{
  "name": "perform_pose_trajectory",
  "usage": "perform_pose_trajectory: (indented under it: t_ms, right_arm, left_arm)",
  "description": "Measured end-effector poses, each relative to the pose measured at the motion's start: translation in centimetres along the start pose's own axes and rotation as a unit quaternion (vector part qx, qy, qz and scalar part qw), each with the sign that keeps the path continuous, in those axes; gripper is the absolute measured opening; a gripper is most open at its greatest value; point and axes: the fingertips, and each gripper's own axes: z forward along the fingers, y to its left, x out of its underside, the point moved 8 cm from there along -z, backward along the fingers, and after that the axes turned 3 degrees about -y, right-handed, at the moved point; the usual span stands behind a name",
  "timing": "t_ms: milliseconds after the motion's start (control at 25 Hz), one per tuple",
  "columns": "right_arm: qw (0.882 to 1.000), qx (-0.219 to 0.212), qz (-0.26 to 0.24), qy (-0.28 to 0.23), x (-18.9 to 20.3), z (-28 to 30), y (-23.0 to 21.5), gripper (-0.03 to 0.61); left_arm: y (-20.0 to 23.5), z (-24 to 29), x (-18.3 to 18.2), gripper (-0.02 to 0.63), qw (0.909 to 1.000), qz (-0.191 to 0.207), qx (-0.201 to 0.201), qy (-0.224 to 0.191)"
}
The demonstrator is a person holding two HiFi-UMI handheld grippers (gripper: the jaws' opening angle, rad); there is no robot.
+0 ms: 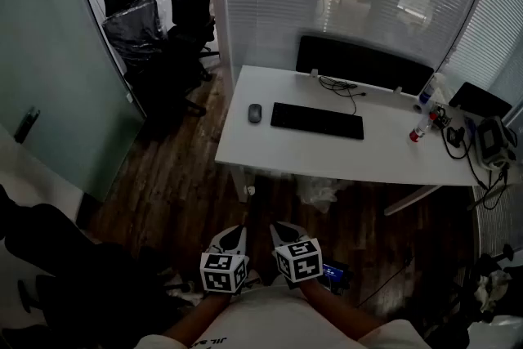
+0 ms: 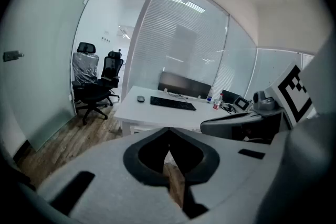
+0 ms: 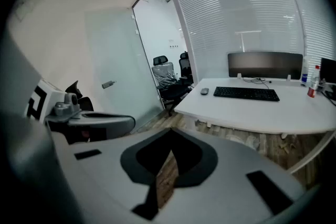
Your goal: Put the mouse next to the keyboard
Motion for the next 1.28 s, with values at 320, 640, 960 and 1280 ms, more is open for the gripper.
perform_pose_trajectory:
  t_ms: [320, 640, 960, 1280]
  right_arm:
    - [1.000, -0.004, -0.002, 0.003, -0.5, 2.3, 1.1, 0.005]
    - [1.000, -0.015, -0.005, 0.009, -4.1, 8.6, -2.1, 0.005]
    - [0.999, -0.023, -0.026, 0.006, -12.1, 16.4, -9.0, 0.005]
    - [0.999, -0.025, -0.031, 0.005, -17.4, 21.4, -14.8, 0.005]
  left_arm:
    - [2.2, 0.6, -0.3, 0.002, 1.0000, -0.004, 0.001, 0.000]
    - [5.9, 6.0, -3.1, 0.002, 0.9997, -0.012, -0.019, 0.003]
    - [9.6, 16.2, -10.0, 0.002, 0.9991, -0.018, -0.037, -0.012]
    - [10.8, 24.0, -15.1, 0.002, 0.9987, -0.019, -0.045, -0.017]
